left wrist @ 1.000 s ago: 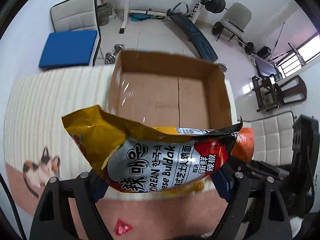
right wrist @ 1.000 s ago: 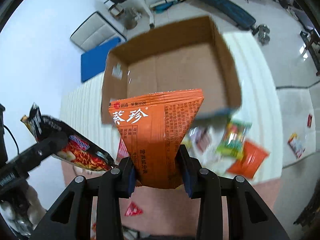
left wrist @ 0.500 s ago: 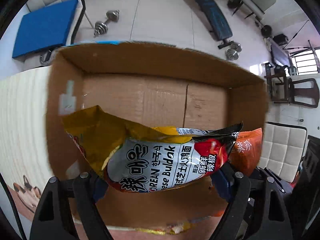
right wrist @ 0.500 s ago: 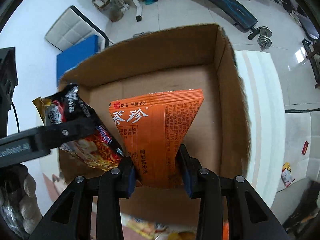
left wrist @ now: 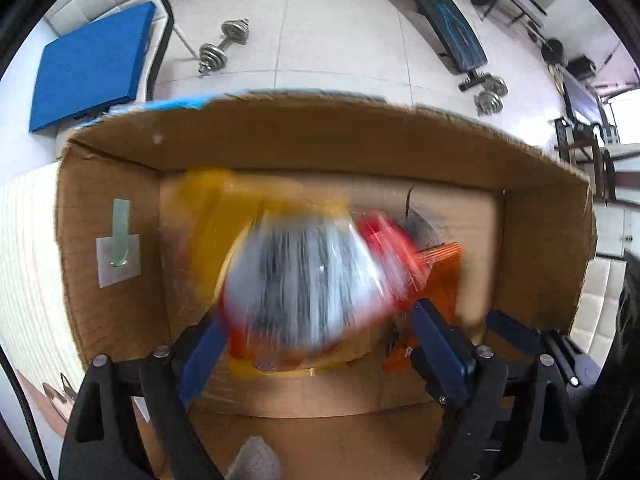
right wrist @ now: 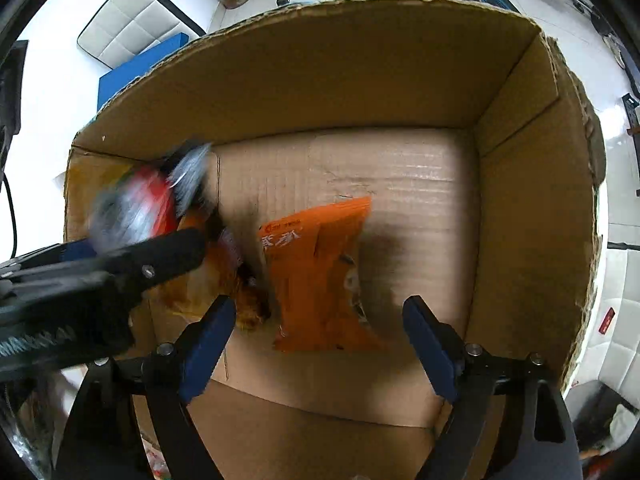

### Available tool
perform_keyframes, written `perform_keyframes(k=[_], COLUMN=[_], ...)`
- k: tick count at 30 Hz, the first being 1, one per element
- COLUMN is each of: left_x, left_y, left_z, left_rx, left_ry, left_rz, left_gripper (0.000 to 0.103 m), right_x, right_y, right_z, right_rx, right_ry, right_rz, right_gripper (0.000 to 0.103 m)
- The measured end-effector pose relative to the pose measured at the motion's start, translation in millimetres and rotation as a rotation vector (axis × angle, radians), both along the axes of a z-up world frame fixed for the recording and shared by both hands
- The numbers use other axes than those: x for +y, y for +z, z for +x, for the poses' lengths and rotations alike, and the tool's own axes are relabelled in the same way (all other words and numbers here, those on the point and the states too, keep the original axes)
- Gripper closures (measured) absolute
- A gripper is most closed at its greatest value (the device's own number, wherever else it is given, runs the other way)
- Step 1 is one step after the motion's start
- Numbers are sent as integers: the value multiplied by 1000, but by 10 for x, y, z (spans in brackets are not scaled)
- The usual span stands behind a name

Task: Organize snacks
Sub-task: 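Carry both packets into the cardboard box and open both tools, then grasp the red spicy strip packet with the left tool while the right tool grasps the Franzzi cookie pack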

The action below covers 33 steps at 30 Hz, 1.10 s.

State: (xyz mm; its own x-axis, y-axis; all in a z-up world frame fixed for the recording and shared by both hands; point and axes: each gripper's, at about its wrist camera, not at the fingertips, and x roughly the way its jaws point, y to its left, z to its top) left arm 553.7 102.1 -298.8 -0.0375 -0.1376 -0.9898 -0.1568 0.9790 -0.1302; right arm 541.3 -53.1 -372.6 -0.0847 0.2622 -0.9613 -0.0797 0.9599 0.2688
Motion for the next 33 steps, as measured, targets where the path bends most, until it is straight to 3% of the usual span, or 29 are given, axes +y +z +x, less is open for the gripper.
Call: perform_keyframes(k=[6, 9, 17, 21, 25, 29, 33], left_x=[66, 93, 30, 95, 245, 465, 694], left_y=[222, 403, 1029, 1157, 1020, 581, 93], left_z=[-133, -328, -945, -1441, -1924, -2316, -2529], left_rx=[-50, -95, -324, -348, -302, -212, -109], left_ry=[7, -4, -46, -38, -8, 14, 49], left_rz=[10, 24, 95, 97, 139, 213, 213], left_gripper=[12, 12, 12, 12, 12, 12, 12], right_x=[8, 32, 42, 25, -97, -218, -280], right_y=[135, 313, 873, 1035, 962, 657, 272], right_z=[-52, -150, -846, -1388, -1839, -2057, -2113], right_rx=[-23, -79, -184, -185, -139, -78, -21], right_ry=[-4, 21, -13, -32, -49, -88, -104], right_rz=[-7, -33, 39, 39, -5, -35, -78], right_gripper=[10, 9, 9, 9, 9, 9, 9])
